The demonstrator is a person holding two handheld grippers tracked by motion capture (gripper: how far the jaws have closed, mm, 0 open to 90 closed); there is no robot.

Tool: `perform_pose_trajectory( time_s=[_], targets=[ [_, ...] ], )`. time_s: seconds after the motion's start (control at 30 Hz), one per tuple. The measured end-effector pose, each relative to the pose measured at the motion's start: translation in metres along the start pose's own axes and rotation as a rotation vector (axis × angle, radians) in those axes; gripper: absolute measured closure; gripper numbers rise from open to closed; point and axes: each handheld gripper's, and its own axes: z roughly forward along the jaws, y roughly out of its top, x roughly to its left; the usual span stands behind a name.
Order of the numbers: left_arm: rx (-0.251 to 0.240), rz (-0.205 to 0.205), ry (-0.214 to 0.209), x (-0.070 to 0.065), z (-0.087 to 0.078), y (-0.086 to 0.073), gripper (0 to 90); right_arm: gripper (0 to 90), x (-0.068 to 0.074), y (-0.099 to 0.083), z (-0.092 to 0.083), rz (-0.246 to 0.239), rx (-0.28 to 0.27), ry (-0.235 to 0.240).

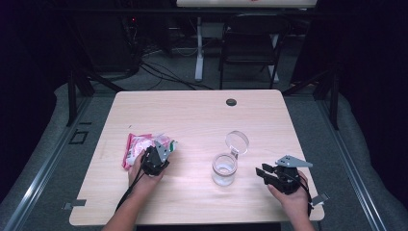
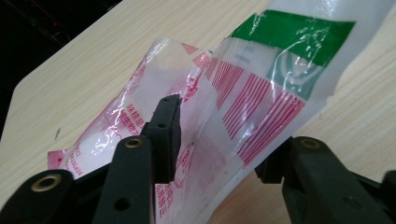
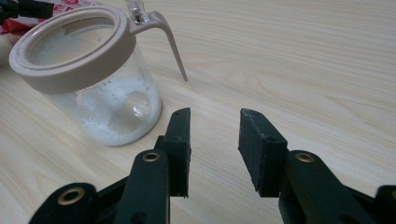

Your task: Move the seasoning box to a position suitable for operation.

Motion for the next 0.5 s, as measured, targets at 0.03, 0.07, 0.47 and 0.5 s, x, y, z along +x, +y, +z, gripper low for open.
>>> perform_pose_trajectory(
  time_s=[0.03,0.07,0.47,0.5],
  targets=[
    [0.007,-0.01,-0.013,0.002,-0.001,0.0,64.3,64.2,0.0,0.0,0.0,0.001,-0.001,0.001],
    [0.007,-0.01,-0.013,0.002,-0.001,0.0,65.8,64.2,0.0,0.0,0.0,0.0,-0.001,0.001],
    [-0.013,-0.102,-0.031,0.015,-0.003,0.0,80.2,64.1,-0.001,0.0,0.0,0.0,0.002,-0.001],
    [-0.014,-0.114,-0.035,0.017,-0.004,0.0,80.2,64.1,-0.001,-0.001,0.0,0.0,0.003,-0.001]
  ],
)
